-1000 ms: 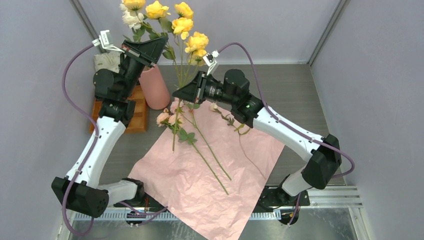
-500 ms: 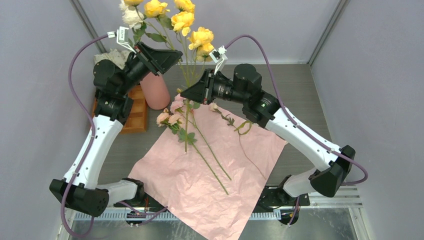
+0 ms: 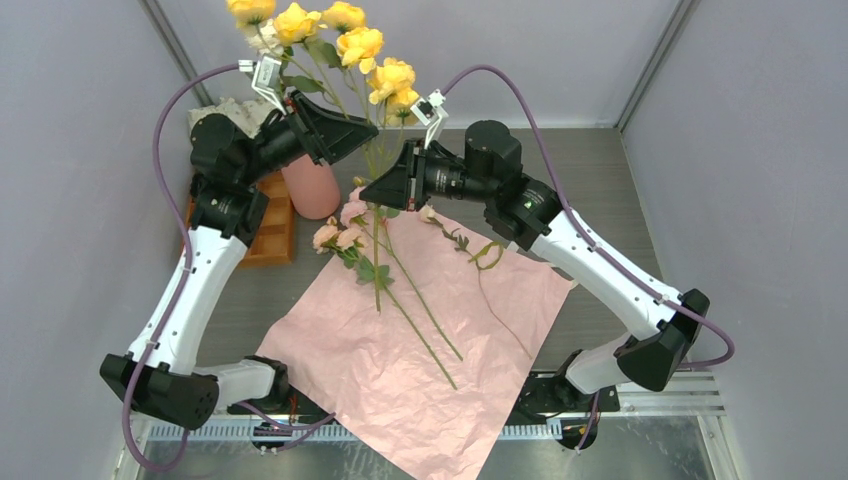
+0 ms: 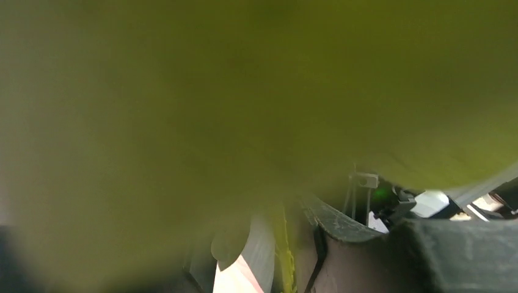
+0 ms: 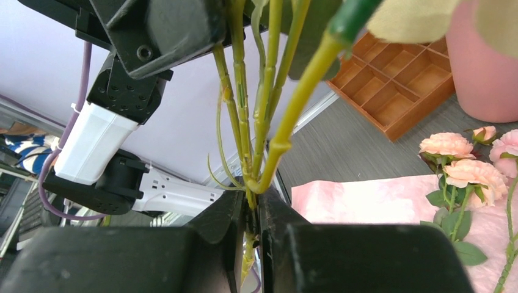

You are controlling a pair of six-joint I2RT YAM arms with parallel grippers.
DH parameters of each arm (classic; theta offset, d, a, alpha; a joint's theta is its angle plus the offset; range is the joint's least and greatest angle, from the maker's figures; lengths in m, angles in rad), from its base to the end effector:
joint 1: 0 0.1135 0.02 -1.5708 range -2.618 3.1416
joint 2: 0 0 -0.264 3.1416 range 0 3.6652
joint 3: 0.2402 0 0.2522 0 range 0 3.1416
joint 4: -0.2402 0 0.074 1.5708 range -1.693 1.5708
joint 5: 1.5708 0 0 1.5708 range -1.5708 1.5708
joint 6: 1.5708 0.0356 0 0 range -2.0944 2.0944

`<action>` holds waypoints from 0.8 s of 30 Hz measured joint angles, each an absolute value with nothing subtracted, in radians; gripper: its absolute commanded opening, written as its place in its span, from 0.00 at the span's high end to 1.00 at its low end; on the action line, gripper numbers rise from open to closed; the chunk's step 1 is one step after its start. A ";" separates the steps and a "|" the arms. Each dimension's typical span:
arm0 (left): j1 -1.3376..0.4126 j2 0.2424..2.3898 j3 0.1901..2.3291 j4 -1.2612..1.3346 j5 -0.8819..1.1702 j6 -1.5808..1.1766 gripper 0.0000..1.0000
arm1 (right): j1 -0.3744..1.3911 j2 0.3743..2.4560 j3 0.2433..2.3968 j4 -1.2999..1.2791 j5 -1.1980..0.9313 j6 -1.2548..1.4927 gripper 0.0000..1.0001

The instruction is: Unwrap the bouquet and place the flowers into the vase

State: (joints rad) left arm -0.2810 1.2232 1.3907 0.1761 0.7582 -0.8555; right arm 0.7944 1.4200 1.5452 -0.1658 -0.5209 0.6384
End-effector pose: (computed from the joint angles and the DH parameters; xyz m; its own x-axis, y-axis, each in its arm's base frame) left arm 0.2388 -0.0944 0.4953 -0.4093 -0.4523 -0.7924 0.7843 0.2692 -0.5588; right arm 0.2121 0.2412 0.4604 -0.5992 0.1275 -0.7903 -0.7598 0.2204 0.6116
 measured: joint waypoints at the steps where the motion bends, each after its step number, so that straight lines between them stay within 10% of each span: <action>1: -0.283 1.221 1.390 0.176 0.768 -0.855 0.56 | 0.795 1.423 1.548 -0.166 -0.526 0.636 0.99; 17: -0.286 1.208 1.392 0.163 0.801 -0.803 0.56 | 0.797 1.447 1.573 -0.186 -0.618 0.626 0.99; 24: -0.291 1.296 1.470 0.101 0.797 -0.772 0.90 | 0.808 1.453 1.573 -0.220 -0.623 0.616 0.99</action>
State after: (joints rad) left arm -0.2909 1.2964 1.4696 0.1009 0.7971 -0.7723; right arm 0.8078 1.4528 1.5730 -0.2195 -0.6231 0.6163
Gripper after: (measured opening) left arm 0.257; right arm 0.161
